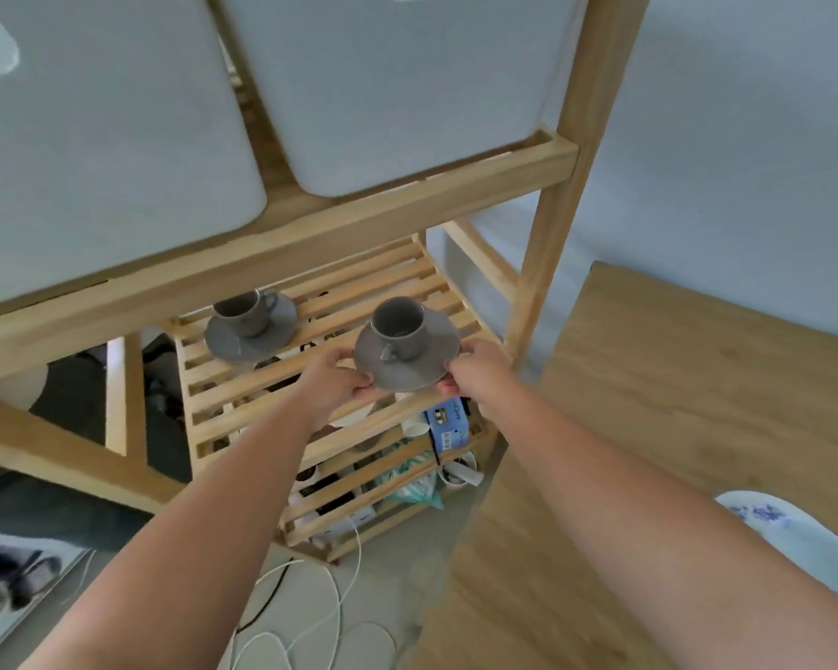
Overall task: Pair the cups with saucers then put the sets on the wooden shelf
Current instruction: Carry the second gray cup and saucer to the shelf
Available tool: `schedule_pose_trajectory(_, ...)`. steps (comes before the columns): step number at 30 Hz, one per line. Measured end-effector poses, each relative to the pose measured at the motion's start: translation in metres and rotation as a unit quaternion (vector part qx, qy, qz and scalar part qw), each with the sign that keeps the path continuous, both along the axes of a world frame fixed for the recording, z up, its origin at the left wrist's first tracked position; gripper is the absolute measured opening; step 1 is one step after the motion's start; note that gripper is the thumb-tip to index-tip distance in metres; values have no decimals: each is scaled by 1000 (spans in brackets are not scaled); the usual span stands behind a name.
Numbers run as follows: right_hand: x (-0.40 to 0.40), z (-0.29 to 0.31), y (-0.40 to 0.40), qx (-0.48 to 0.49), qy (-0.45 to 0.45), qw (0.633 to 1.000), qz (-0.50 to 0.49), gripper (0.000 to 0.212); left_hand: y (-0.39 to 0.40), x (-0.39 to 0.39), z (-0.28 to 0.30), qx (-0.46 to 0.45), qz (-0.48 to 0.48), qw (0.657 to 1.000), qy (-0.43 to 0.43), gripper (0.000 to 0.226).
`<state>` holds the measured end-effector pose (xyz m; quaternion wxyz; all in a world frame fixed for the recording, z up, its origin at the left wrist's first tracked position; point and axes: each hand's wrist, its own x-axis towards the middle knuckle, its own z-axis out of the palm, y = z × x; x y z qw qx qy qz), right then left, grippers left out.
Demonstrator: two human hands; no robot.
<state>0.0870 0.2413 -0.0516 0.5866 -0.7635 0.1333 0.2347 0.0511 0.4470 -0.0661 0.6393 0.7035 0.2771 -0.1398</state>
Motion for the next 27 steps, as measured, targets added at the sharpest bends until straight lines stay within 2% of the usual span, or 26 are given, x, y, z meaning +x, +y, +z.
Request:
schedule_pose_trajectory(9, 56, -45, 45, -9, 13, 1000, 17, 26, 40, 54, -22, 104, -13, 992, 70, 40)
schedule_pose_trajectory(13, 74, -53, 56, -13, -15, 1000, 3, 27, 48, 69, -34, 188, -25, 981, 45, 52)
schedule_pose_trajectory(18, 93, -59, 66, -45, -36, 998, -5, 40, 51, 79, -34, 238, -45, 970, 14, 49)
schedule_pose_trajectory(20, 102, -61, 69, -45, -44, 998, -3, 36, 53, 84, -38, 245, -45, 969, 8, 45)
schedule_pose_trajectory(24, 115, -61, 74, -42, -49, 998, -1, 25, 52, 92, -40, 233, -14, 972, -11, 21)
schedule_pose_trajectory(27, 122, -63, 79, -30, -51, 998, -10, 20, 51, 100, -43, 264, 18, 964, -23, 27)
